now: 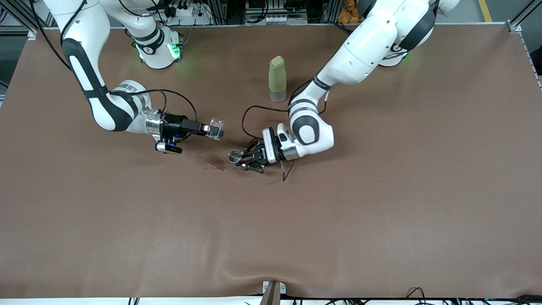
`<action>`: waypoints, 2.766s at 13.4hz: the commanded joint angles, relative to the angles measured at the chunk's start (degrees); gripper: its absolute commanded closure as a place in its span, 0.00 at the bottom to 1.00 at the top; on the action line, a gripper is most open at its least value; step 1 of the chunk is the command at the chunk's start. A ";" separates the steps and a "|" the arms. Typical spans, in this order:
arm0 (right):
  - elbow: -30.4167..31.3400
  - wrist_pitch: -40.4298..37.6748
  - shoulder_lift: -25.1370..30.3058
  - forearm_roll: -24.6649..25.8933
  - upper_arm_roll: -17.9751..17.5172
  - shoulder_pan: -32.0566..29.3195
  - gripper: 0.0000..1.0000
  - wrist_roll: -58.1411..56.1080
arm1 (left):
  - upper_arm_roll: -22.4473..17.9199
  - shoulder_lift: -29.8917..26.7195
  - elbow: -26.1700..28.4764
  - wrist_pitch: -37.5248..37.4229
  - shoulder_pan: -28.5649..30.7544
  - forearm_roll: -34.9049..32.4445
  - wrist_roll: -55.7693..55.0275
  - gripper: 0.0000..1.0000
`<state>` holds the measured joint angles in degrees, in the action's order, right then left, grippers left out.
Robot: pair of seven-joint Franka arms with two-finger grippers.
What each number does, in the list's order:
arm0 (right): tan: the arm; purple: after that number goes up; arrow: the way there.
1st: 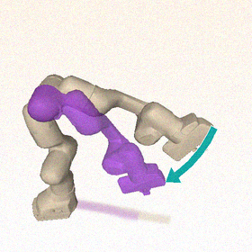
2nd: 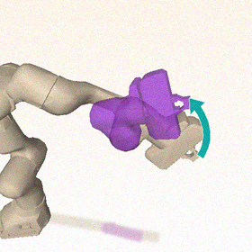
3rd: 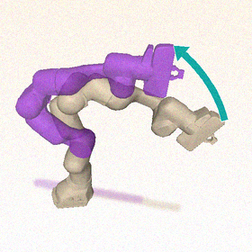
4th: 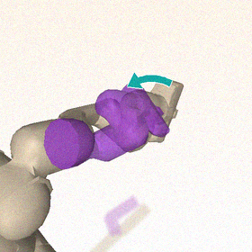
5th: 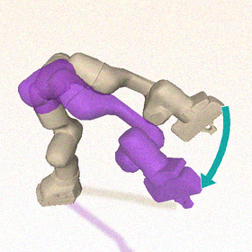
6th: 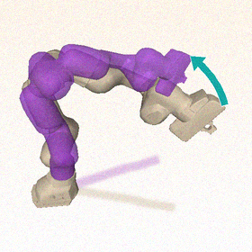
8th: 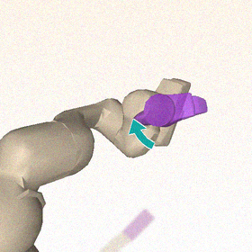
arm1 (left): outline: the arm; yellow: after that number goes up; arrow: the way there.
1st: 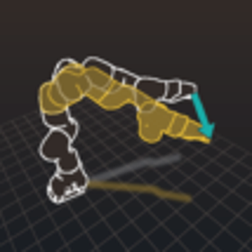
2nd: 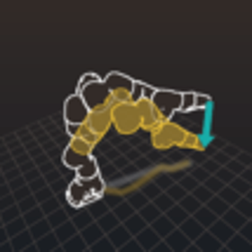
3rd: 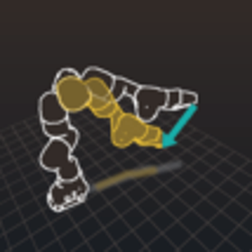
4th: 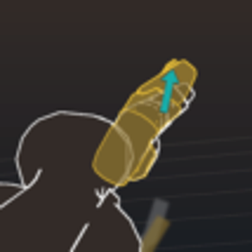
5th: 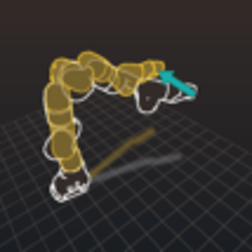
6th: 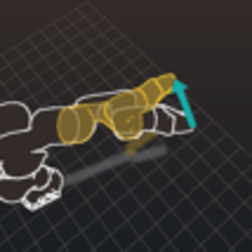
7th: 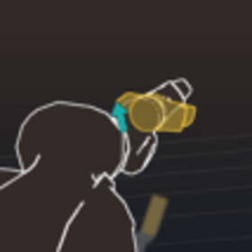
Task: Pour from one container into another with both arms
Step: 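Tilt the glass cup upright and move both grippers apart, then lower the glass cup and jigger back onto the table with both grippers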
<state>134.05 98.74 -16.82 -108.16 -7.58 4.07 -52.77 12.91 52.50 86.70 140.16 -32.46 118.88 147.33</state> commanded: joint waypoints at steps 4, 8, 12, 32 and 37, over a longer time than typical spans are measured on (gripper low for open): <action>-12.65 -3.45 -0.66 24.44 -0.42 -10.91 0.78 -2.51 | 0.63 -5.91 9.18 -5.07 5.37 -4.26 0.68 1.00; -18.90 -9.45 -6.11 34.40 -0.42 -18.65 0.77 -17.68 | 0.63 -10.30 15.68 -10.77 11.87 -10.49 0.15 1.00; -23.30 -9.10 -7.26 44.68 -0.33 -23.83 0.77 -31.66 | 0.63 -13.65 20.44 -18.50 21.27 -21.46 -2.03 1.00; -35.79 -12.70 -30.98 56.83 -0.07 -44.05 0.75 -85.84 | 0.10 -13.65 17.80 -41.37 59.87 -57.97 -8.30 1.00; -37.18 -12.70 -33.79 56.47 0.02 -46.78 0.75 -91.46 | 0.10 -12.60 18.16 -45.06 64.70 -60.08 -2.40 1.00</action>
<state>99.41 87.03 -48.32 -52.67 -6.62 -41.33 -142.81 12.49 39.35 105.10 97.00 29.63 60.30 142.94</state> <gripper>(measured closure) 0.502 0.789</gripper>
